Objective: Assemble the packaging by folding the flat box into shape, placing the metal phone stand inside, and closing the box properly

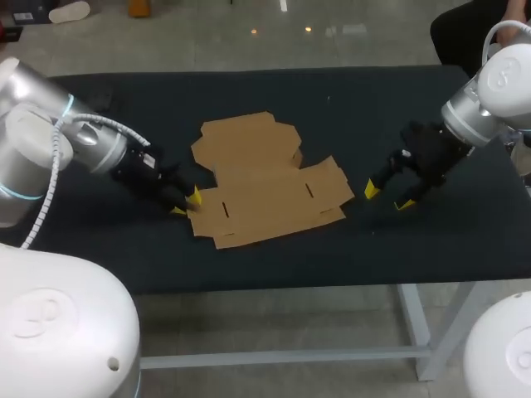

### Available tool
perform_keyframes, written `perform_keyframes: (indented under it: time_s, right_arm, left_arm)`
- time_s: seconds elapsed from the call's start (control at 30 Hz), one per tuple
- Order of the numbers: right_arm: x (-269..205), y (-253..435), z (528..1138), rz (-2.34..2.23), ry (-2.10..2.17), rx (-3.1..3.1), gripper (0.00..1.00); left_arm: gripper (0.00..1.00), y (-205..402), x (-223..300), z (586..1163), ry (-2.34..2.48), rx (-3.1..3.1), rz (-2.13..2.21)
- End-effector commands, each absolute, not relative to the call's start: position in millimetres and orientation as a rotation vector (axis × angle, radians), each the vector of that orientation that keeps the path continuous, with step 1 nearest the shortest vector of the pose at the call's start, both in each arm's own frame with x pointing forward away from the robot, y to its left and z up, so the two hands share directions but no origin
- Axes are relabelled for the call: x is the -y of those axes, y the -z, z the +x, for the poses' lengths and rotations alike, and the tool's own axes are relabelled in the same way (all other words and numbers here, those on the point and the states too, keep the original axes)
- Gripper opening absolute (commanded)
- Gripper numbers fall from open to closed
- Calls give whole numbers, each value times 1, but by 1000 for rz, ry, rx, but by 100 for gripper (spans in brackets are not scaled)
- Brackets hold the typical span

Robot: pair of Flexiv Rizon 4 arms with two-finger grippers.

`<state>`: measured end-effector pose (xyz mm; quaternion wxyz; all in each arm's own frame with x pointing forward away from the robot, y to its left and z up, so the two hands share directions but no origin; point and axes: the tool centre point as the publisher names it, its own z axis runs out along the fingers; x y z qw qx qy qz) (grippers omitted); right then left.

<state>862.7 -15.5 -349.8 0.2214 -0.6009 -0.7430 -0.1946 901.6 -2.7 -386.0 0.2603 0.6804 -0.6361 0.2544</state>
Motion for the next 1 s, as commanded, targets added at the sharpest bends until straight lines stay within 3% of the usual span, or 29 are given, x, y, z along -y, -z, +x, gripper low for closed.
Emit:
perform_keyframes:
  time_s: [0.03, 0.3, 0.6, 0.7, 0.73, 0.9, 0.93, 0.97, 1.0]
  right_arm:
    - [17, 349, 863, -1654, 538, 2051, 100]
    - [17, 349, 863, -1654, 538, 2051, 100]
    - [17, 349, 863, -1654, 538, 2051, 100]
    - [17, 349, 863, -1654, 538, 2051, 100]
    - [17, 349, 863, -1654, 538, 2051, 100]
    - [17, 349, 863, -1654, 538, 2051, 100]
    - [17, 349, 863, -1654, 538, 2051, 100]
    - [17, 349, 863, -1654, 538, 2051, 100]
    - [17, 349, 863, -1654, 538, 2051, 100]
  left_arm:
    - [58, 382, 0, 886, -760, 1704, 1857]
    - [40, 394, 9, 869, -917, 1667, 1877]
    - [43, 396, 14, 874, -1005, 1655, 1914]
    - [40, 397, 15, 878, -1030, 1632, 1943]
    - [34, 397, 16, 879, -1031, 1629, 1937]
    - [25, 398, 18, 886, -1026, 1616, 1976]
    - [9, 398, 18, 886, -1027, 1615, 1977]
    - [0, 398, 18, 887, -1028, 1615, 1977]
    - [0, 397, 17, 888, -1027, 1614, 1983]
